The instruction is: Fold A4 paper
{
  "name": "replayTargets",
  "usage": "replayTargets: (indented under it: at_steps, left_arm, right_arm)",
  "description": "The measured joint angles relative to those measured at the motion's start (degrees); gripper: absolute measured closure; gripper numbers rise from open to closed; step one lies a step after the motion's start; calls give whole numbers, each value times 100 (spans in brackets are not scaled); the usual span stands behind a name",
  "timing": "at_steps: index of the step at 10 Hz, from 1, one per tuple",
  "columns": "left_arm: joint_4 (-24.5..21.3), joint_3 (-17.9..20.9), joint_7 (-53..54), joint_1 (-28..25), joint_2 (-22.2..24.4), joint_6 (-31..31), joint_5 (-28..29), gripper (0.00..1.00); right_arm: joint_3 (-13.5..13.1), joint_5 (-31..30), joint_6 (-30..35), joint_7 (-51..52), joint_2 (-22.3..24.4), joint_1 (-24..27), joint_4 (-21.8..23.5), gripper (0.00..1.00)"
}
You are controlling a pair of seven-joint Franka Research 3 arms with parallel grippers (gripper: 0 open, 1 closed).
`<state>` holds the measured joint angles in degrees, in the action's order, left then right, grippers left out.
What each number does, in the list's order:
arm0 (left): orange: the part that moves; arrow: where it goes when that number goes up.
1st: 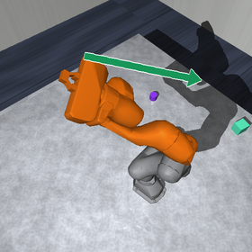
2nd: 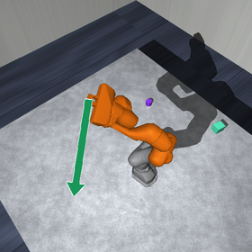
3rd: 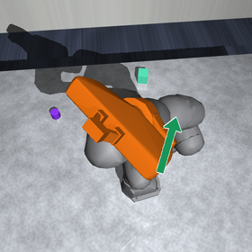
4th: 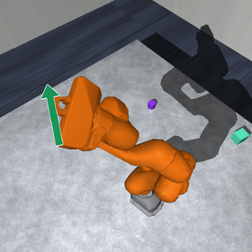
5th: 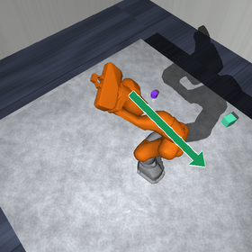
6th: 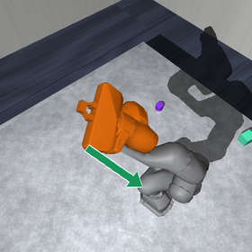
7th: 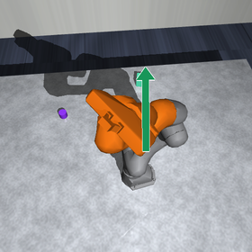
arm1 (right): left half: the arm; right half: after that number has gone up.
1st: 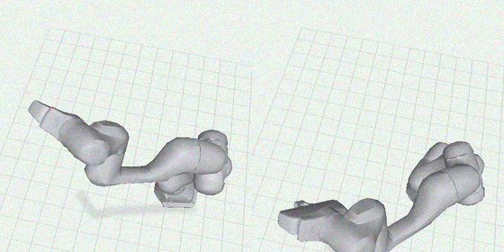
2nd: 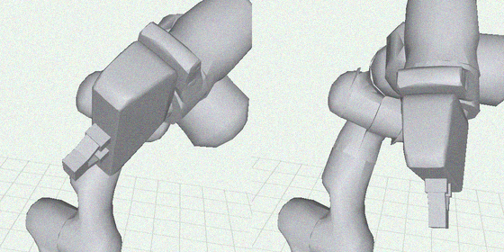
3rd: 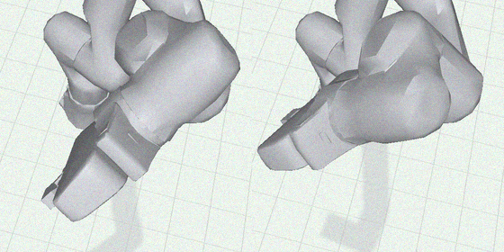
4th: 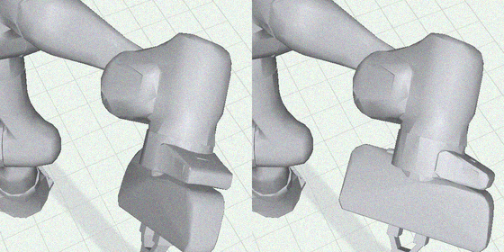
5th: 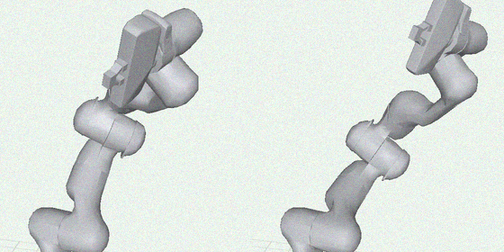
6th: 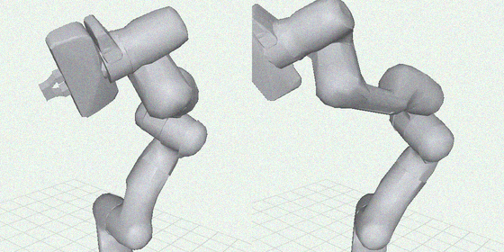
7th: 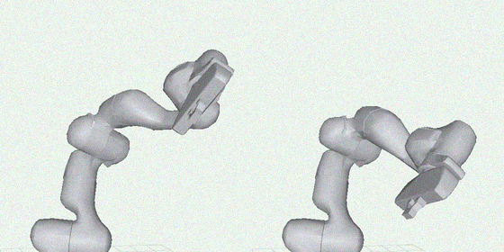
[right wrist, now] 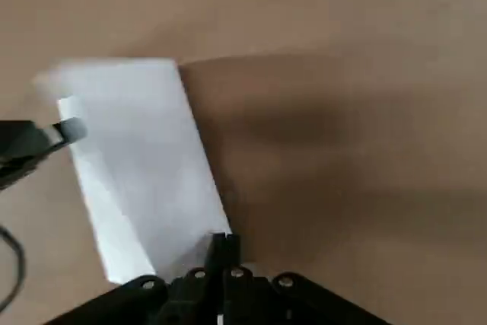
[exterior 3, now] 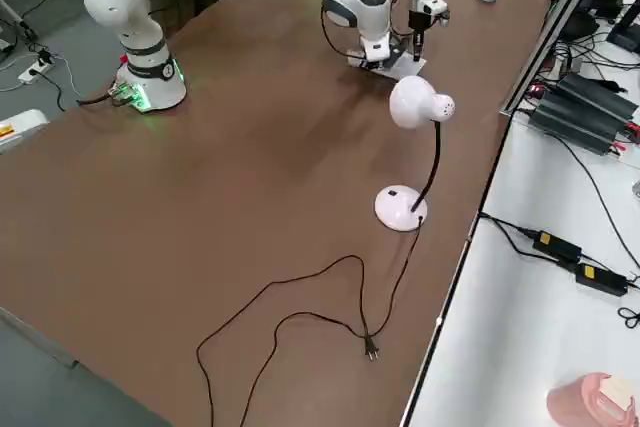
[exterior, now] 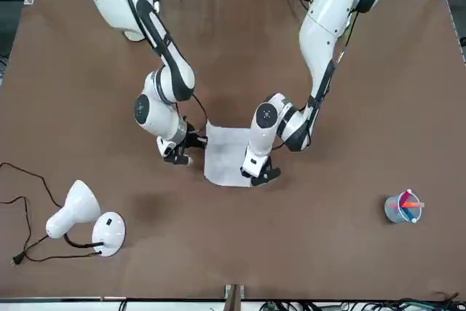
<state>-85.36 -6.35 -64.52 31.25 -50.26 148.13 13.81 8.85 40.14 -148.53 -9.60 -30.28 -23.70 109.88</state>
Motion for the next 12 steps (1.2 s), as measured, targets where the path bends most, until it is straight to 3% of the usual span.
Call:
replayTargets:
  at_steps: [5,8,12]
  left_arm:
    - [-1,1,0,0,0,4,0,99]
    - [-8,33,0,-15,-34,300,0,99]
    - [24,76,-85,4,-75,488,0,99]
  right_arm:
    - [185,550,-2,4,18,-55,-203,98]
    - [204,878,-219,3,-9,-338,-318,98]
    - [203,941,-522,1,-334,-603,-388,98]
